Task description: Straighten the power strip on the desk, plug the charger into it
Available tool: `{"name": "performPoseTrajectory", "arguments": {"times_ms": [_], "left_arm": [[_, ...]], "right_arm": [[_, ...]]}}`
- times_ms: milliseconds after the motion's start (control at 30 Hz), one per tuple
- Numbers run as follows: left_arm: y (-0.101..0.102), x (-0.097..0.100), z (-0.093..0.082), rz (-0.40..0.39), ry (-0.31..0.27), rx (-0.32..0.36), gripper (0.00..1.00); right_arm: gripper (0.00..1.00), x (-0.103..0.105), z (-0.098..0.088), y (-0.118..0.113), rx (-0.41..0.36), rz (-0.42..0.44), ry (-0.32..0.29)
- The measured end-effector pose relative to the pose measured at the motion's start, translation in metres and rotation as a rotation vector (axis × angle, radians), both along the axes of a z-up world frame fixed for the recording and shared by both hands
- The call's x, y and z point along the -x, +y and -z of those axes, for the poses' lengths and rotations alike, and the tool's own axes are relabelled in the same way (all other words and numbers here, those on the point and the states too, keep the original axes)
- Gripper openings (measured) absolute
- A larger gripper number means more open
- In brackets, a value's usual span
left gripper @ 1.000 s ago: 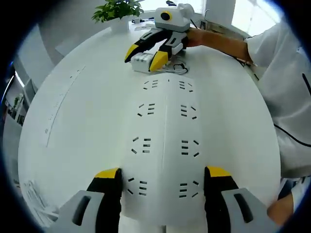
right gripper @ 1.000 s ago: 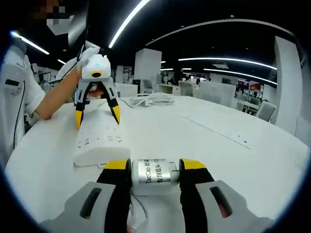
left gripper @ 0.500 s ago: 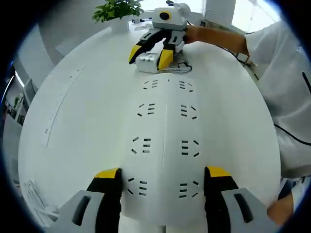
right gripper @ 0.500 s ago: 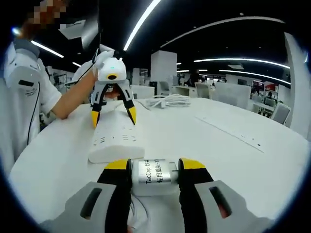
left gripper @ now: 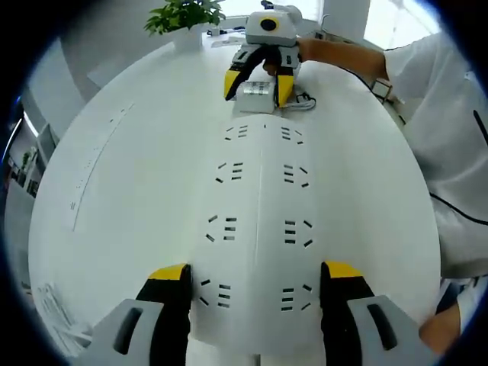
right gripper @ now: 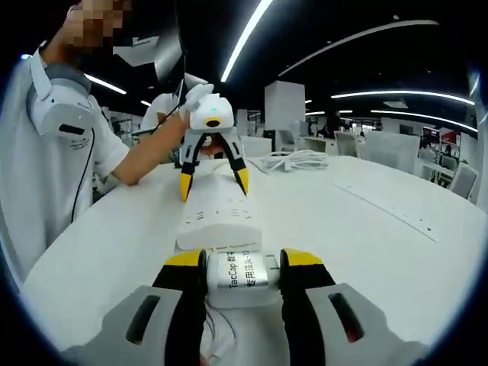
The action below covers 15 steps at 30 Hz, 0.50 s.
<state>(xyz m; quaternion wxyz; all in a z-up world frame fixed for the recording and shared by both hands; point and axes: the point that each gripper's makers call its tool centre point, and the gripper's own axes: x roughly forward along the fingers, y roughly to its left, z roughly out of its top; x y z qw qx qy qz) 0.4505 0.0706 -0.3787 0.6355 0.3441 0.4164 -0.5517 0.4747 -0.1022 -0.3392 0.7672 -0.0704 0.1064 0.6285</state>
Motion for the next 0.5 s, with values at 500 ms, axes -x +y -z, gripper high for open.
{"name": "performPoseTrajectory", "arguments": {"times_ms": [500], "left_arm": [[0.000,0.001,-0.001,0.002,0.001,-0.006,0.69]], "right_arm": [[0.57,-0.016,-0.077,-0.041,-0.108,1.021,-0.212]]}}
